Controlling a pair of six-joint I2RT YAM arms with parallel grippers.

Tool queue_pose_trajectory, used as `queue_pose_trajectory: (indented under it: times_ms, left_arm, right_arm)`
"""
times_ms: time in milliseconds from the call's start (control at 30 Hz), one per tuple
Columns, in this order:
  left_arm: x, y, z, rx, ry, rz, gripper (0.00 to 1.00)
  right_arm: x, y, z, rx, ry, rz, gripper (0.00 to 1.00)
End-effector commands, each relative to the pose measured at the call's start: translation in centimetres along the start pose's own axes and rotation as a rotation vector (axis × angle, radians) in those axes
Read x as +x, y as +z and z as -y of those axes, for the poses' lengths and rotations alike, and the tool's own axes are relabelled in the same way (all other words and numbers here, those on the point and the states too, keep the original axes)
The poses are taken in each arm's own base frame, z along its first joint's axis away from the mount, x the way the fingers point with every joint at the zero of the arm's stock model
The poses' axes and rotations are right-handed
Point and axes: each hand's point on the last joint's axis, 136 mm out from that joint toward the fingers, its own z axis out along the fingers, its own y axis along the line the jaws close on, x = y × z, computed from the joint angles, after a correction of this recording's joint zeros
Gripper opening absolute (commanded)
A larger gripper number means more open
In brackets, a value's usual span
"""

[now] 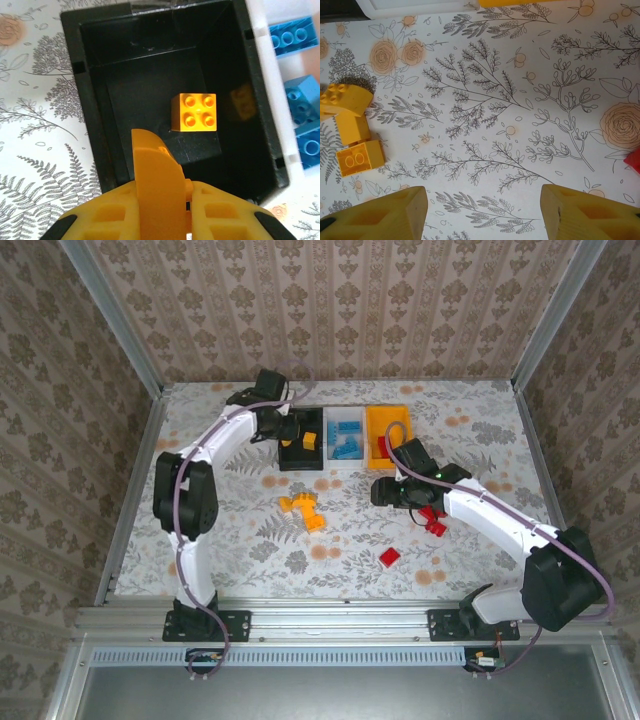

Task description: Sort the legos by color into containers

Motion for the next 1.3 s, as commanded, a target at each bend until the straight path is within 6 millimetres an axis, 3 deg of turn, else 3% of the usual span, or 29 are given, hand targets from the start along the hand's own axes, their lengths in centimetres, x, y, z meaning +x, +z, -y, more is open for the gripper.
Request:
queue_pose_trajectory:
  times_ms: [0, 400, 500, 567, 767, 933, 1067, 1267]
  left_arm:
    - [-1.3, -0.8, 0.1, -0.018, 0.035, 0.021, 0.23]
    - [-0.4, 2.4, -0.2, -0.029, 0.044, -0.05, 0.23]
    - [0.0, 2.9, 0.0, -0.026, 0.043, -0.063, 0.27]
    - [0.1, 2.9, 0.1, -0.024, 0.044, -0.067, 0.36]
    - [-0.4, 1.5, 0.5, -0.012, 0.044, -0.041, 0.43]
    - [0.1, -1.5, 0.6, -0.014, 0.051, -0.014, 0.45]
    - [3.5, -4.4, 0.1, -0.026, 0.025, -0.01, 0.5]
    - [10.9, -5.7, -0.3, -0.027, -0.026, -0.079, 0.57]
  right_arm:
    - [0.7, -0.2, 0.4, 0.01, -0.008, -0.008, 0.63]
    - [0.4, -0.3, 0.2, 0.008, -0.009, -0.007, 0.63]
    - [0.4, -0.4, 0.3, 0.012, -0.01, -0.007, 0.63]
    - [0.4, -0.5, 0.4, 0.014, -0.009, -0.006, 0.63]
    - [0.3, -0.7, 0.2, 0.007, -0.002, -0.004, 0.64]
    - [0.1, -1.1, -0.2, -0.005, 0.001, 0.0, 0.64]
    - [0.3, -1.0, -0.2, -0.01, 0.004, 0.0, 0.64]
    - [0.4, -0.5, -0.7, -0.034, 0.014, -0.011, 0.64]
